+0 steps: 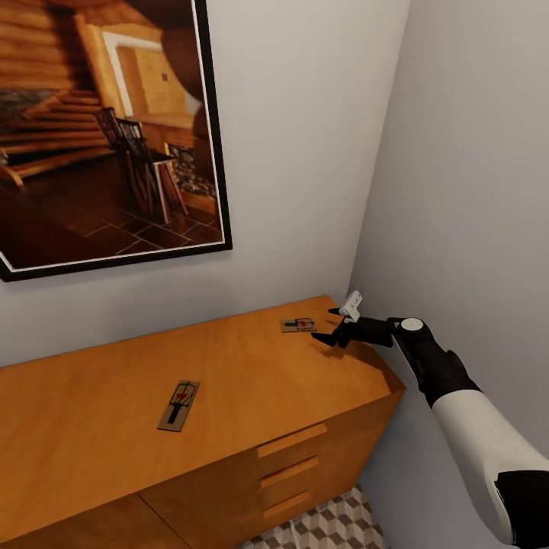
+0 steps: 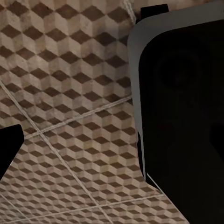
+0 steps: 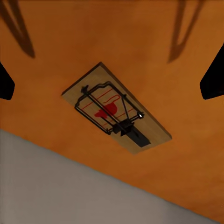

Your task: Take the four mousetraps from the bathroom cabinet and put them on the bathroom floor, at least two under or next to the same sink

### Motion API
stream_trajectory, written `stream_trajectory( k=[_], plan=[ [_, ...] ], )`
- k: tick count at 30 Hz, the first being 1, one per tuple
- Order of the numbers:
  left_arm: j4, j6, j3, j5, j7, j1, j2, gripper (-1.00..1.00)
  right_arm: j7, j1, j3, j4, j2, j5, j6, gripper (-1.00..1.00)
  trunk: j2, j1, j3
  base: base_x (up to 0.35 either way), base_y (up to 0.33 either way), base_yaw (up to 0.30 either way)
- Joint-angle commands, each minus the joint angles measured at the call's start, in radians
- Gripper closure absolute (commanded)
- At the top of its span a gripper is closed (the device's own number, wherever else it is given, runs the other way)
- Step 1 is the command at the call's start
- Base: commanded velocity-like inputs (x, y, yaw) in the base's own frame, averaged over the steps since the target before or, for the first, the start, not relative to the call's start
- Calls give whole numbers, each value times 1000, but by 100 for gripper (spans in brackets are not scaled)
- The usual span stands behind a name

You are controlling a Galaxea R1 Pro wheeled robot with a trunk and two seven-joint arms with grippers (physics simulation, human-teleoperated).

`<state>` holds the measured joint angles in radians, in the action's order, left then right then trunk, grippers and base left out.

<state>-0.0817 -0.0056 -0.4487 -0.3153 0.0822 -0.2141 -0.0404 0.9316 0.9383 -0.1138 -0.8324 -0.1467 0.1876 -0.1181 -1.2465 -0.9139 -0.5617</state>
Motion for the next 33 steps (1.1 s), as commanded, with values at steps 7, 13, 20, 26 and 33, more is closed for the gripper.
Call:
stream_trajectory(
  k=[7, 13, 20, 26, 33],
  plan=[
    [-1, -1, -8, -8, 0, 0, 1, -100, 1, 0, -1, -2, -1, 1, -8, -100, -1, 0, -1, 64, 0, 0],
    [-3, -1, -8, -8, -5, 5, 13, -100, 1, 0, -1, -2, -1, 1, -8, -100, -1, 0, -1, 69, 0, 0],
    [-3, -1, -8, -8, -5, 13, 14, -100, 1, 0, -1, -2, -1, 1, -8, -100, -1, 0, -1, 9, 0, 0],
    [-3, -1, -8, -8, -5, 17, 14, -100, 0, 0, -1, -2, -1, 1, -8, -100, -1, 0, -1, 1, 0, 0],
    [-3, -1, -8, -8, -5, 19, 14, -100, 0, 0, -1, -1, -1, 1, -9, -100, -1, 0, -1, 0, 0, 0]
  ],
)
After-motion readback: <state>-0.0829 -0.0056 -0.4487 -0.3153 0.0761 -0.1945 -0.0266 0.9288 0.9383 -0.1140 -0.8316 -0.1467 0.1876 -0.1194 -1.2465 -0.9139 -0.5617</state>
